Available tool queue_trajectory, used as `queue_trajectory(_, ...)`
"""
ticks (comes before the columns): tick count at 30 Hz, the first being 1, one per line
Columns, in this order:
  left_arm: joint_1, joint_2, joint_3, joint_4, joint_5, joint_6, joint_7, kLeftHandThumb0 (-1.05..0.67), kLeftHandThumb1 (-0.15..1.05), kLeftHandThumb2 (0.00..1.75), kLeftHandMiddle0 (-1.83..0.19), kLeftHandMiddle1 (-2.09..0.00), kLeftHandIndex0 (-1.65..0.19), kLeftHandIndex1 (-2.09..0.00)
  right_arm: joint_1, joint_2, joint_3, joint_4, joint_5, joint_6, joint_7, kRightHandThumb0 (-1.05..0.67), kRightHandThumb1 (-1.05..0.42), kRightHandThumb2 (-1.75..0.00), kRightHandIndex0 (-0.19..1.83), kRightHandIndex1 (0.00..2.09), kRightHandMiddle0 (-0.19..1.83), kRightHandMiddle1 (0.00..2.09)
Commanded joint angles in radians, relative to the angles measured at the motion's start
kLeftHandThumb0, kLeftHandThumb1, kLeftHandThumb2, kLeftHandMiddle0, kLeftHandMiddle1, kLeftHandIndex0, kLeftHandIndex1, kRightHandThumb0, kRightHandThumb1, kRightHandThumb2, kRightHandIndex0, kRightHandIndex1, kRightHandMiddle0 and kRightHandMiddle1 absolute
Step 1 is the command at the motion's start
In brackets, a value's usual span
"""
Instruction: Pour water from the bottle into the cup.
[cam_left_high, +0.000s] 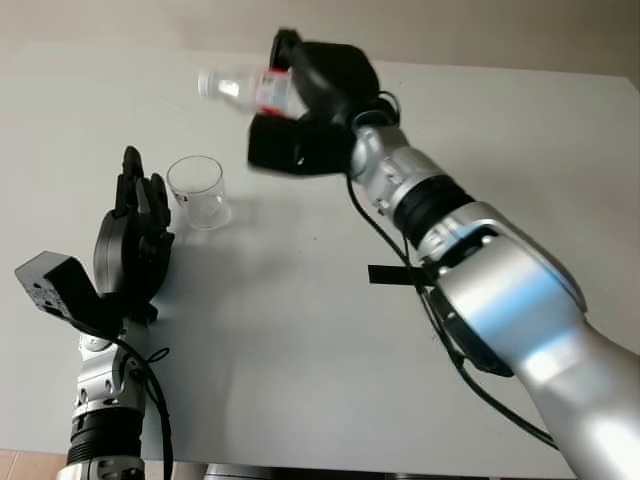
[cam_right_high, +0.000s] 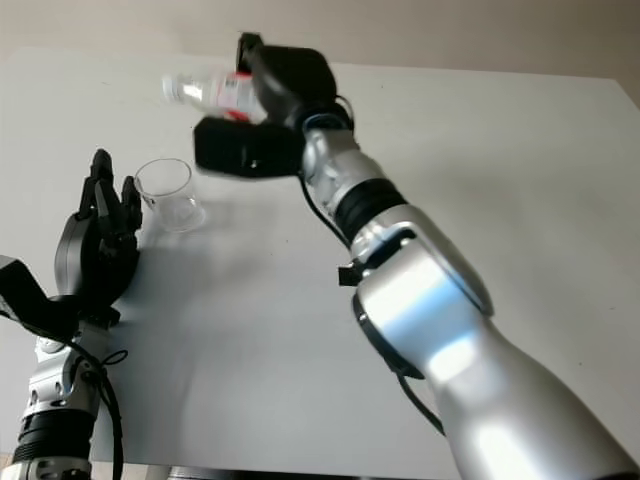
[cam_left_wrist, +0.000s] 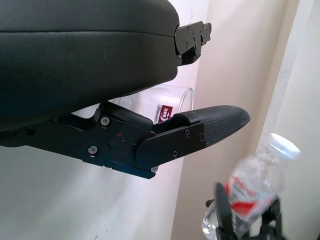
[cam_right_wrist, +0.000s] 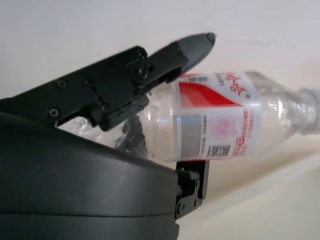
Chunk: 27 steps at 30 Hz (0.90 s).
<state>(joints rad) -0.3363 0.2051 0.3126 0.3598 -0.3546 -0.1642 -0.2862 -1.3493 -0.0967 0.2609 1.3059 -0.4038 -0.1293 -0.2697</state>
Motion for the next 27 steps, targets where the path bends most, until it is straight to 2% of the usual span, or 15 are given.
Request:
queue_trajectory(1,-0.015,0.01,0.002,0.014,0.002,-0.003,-0.007,-0.77,1.05,0.69,0.19,0.0,0.19,0.0,0.056,-0.015,-0.079,-0.031,0.075,-0.031,0.015,-0.2,-1.05,-0.13,1.09,2.09,1.21,2.09)
queue_trajectory(5,-0.019,0.012,0.002,0.018,0.002,-0.001,-0.006,-0.78,1.05,0.67,0.19,0.0,0.19,0.0,0.135,-0.008,-0.201,-0.066,0.216,-0.077,0.086,-0.2,-1.05,-0.14,1.08,2.09,1.17,2.09)
queue_trajectory(7,-0.019,0.013,0.002,0.017,0.001,0.0,-0.007,-0.78,1.05,0.67,0.19,0.0,0.19,0.0,0.168,-0.003,-0.253,-0.082,0.28,-0.104,0.143,-0.2,-1.05,-0.16,1.02,2.09,1.09,2.09)
queue_trajectory(8,-0.019,0.013,0.002,0.015,0.0,0.002,-0.007,-0.78,1.05,0.67,0.19,0.0,0.19,0.0,0.182,0.0,-0.274,-0.088,0.308,-0.117,0.17,-0.21,-1.05,-0.18,1.07,2.09,1.08,2.09)
queue_trajectory(13,-0.013,0.012,-0.003,0.004,0.004,0.006,-0.006,-0.78,1.05,0.68,0.19,0.0,0.19,0.0,0.24,0.024,-0.409,-0.144,0.495,-0.048,0.34,-0.19,-1.05,-0.24,1.17,2.09,1.04,2.09)
queue_trajectory(14,-0.013,0.012,-0.004,0.003,0.006,0.008,-0.004,-0.78,1.05,0.68,0.19,0.0,0.19,0.0,0.255,0.027,-0.43,-0.161,0.527,-0.038,0.376,-0.2,-1.05,-0.22,1.19,2.09,0.98,2.09)
queue_trajectory(18,-0.013,0.009,-0.001,0.001,-0.002,0.017,-0.003,-0.78,1.05,0.68,0.19,0.0,0.19,0.0,0.329,0.032,-0.477,-0.255,0.622,-0.006,0.516,-0.22,-1.05,-0.21,1.26,2.09,0.8,2.09)
queue_trajectory(27,-0.014,0.004,-0.002,0.003,-0.001,0.023,0.0,-0.78,1.05,0.69,0.19,0.0,0.19,0.0,0.554,0.005,-0.465,-0.647,0.693,0.2,0.612,-0.23,-1.05,-0.26,1.27,2.09,0.74,2.09)
